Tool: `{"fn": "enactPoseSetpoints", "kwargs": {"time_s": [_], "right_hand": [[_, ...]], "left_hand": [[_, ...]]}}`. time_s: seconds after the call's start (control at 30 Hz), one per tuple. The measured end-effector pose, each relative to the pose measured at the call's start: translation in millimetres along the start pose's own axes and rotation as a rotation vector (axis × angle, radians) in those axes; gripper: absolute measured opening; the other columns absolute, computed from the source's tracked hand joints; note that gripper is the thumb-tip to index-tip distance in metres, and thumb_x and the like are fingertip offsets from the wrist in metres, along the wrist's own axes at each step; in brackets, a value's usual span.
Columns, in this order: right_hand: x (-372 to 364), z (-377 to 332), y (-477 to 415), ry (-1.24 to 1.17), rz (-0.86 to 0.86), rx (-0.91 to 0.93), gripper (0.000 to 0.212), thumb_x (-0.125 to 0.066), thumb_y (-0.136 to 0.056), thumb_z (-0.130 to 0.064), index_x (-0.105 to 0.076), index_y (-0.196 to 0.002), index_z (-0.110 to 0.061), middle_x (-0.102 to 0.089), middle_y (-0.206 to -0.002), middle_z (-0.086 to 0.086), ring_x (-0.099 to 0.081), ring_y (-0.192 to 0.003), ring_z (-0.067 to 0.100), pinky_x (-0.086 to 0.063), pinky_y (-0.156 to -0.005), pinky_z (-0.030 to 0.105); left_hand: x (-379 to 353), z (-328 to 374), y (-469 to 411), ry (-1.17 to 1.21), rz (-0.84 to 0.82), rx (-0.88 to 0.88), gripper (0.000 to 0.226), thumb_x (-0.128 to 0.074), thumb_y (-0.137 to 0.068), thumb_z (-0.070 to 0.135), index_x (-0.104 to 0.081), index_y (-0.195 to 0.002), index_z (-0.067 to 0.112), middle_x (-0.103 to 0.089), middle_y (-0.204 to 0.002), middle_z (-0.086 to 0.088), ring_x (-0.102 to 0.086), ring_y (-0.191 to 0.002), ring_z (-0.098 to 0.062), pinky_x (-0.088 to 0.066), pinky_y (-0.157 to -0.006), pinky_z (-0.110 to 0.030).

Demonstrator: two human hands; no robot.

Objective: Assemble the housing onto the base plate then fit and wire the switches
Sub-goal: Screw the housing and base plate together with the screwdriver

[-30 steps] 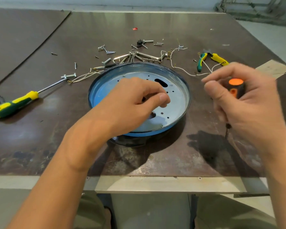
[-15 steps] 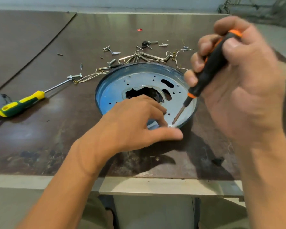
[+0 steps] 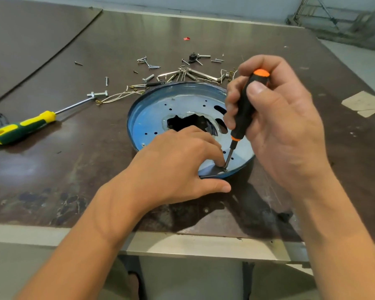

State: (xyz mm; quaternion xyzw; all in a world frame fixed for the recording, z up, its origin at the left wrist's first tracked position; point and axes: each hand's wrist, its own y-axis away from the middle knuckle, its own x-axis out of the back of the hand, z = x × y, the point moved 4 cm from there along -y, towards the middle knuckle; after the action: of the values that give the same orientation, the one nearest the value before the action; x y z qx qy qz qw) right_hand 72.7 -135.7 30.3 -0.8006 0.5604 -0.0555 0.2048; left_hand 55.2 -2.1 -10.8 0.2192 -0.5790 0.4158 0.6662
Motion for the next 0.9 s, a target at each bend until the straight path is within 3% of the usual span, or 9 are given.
{"fn": "enactPoseSetpoints", "kwargs": {"time_s": [0.17,0.4,0.53,0.6,0.67,0.77,0.9], "right_hand": [[10,-1,0,-0.093,0.041,-0.033,0.018,-0.036,-0.097,-0.004,-0.048,-0.109,-0.011,-0.054,-0.083,0.005,-0.047,-0.074,0.02,-0.042,-0.065,0.035],[6,3,4,-0.044,-0.021,0.019,0.012,-0.044,-0.1,-0.008,-0.046,-0.111,-0.012,-0.055,-0.089,0.006,-0.05,-0.078,0.021,-0.042,-0.068,0.038],[7,0,8,-0.007,-0.045,0.074,0.022,-0.058,-0.095,-0.004,-0.045,-0.113,-0.007,-0.065,-0.107,0.017,-0.066,-0.096,0.032,-0.05,-0.086,0.042],[6,-1,7,0.002,-0.024,0.079,0.023,-0.059,-0.094,-0.002,-0.045,-0.111,-0.007,-0.065,-0.1,0.017,-0.064,-0.081,0.027,-0.051,-0.08,0.037],[4,1,7,-0.043,-0.021,0.058,0.01,-0.051,-0.102,-0.013,-0.048,-0.11,-0.009,-0.061,-0.089,0.013,-0.054,-0.071,0.021,-0.045,-0.072,0.033],[3,4,10,-0.17,-0.003,-0.014,0.033,-0.027,-0.107,-0.023,-0.052,-0.12,-0.006,-0.06,-0.092,0.012,-0.051,-0.078,0.023,-0.045,-0.076,0.033],[-1,0,14,-0.064,-0.009,0.07,0.015,-0.054,-0.098,-0.008,-0.053,-0.112,-0.005,-0.066,-0.109,0.018,-0.067,-0.099,0.032,-0.051,-0.087,0.039]], "left_hand": [[-1,0,0,0.007,0.01,-0.014,0.052,-0.045,-0.079,0.08,-0.067,-0.107,0.042,-0.06,-0.125,0.022,-0.049,-0.121,-0.003,-0.053,-0.082,-0.035],[-1,-1,-1,0.022,0.02,-0.024,0.047,-0.05,-0.079,0.078,-0.067,-0.105,0.042,-0.06,-0.121,0.022,-0.049,-0.118,-0.004,-0.053,-0.082,-0.038],[-2,-1,-1,0.016,0.018,-0.033,0.048,-0.049,-0.08,0.078,-0.066,-0.107,0.042,-0.06,-0.123,0.022,-0.049,-0.118,-0.004,-0.053,-0.083,-0.035],[-2,-1,-1,0.018,0.022,-0.032,0.046,-0.05,-0.08,0.077,-0.066,-0.106,0.043,-0.06,-0.123,0.022,-0.049,-0.119,-0.004,-0.051,-0.08,-0.033],[-2,0,-1,0.026,0.033,-0.027,0.044,-0.052,-0.079,0.076,-0.066,-0.104,0.043,-0.06,-0.121,0.022,-0.049,-0.117,-0.004,-0.049,-0.078,-0.032],[-2,0,-1,0.027,0.042,-0.024,0.042,-0.054,-0.079,0.074,-0.067,-0.103,0.042,-0.06,-0.118,0.023,-0.05,-0.116,-0.004,-0.049,-0.078,-0.031],[-1,0,-1,0.022,0.037,-0.028,0.042,-0.053,-0.08,0.074,-0.067,-0.104,0.042,-0.059,-0.115,0.023,-0.05,-0.113,-0.004,-0.049,-0.075,-0.032]]}}
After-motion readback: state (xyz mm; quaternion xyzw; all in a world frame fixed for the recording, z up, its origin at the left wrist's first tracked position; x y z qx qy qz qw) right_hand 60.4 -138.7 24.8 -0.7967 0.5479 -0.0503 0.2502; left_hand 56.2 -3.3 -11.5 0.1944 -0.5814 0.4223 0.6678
